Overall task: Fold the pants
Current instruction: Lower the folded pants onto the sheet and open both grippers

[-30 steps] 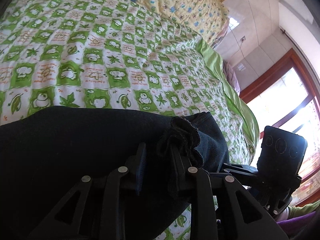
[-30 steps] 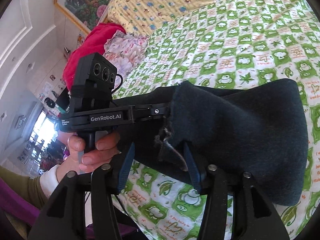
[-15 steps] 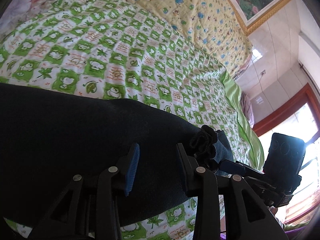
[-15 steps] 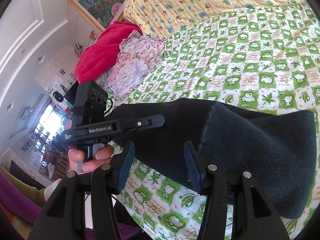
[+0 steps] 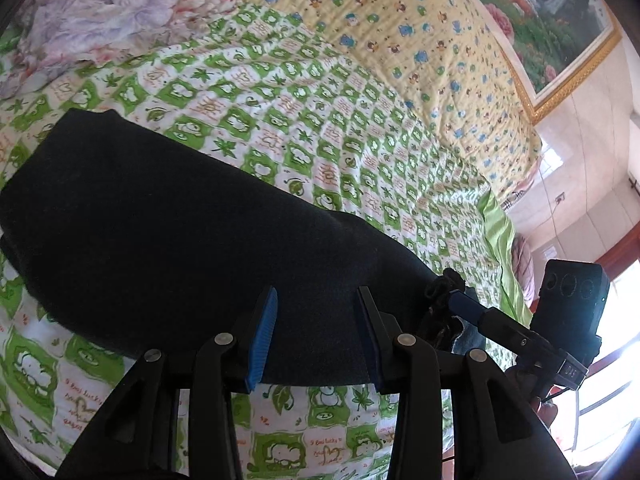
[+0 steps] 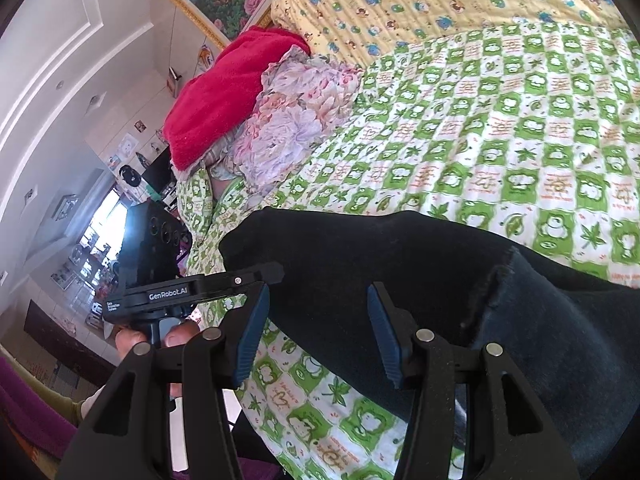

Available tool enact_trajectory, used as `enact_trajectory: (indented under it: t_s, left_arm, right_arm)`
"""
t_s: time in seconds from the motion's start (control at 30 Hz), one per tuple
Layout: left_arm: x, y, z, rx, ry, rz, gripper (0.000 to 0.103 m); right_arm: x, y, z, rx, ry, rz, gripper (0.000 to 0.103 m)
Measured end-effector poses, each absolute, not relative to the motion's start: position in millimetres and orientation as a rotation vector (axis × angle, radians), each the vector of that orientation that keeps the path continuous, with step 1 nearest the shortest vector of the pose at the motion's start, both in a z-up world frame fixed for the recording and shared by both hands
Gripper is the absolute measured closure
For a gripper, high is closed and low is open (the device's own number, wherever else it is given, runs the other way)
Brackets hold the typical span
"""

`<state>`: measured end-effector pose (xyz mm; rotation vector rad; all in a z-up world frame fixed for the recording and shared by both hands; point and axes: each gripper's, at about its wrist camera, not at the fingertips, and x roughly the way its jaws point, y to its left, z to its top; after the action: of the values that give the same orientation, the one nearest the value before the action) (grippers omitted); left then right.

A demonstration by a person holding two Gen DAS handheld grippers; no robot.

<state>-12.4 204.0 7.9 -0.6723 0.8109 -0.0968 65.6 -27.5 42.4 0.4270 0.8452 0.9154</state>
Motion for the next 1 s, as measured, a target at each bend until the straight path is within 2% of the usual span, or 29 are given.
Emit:
enact_trajectory:
  t_s: [0.33, 0.5, 1.0]
  left_arm:
    - [-68.8, 251.2, 10.9, -0.770, 0.763, 0.109, 0.063]
    - [-89.3, 268.3, 12.6, -0.775, 0.743, 0.208, 0.052]
    - [-98.7, 290.6, -6.5, -0.829, 0.760, 0.294, 0.052]
  right_arm:
    - [79.6, 11.8, 42.4, 0.406, 0.877, 0.991, 0.050]
    - [86.0, 31.5, 45.6, 0.382, 0.883, 1.023, 0.046]
    - [115.9, 96.7, 57.0, 0.253, 0.910, 1.126, 0.046]
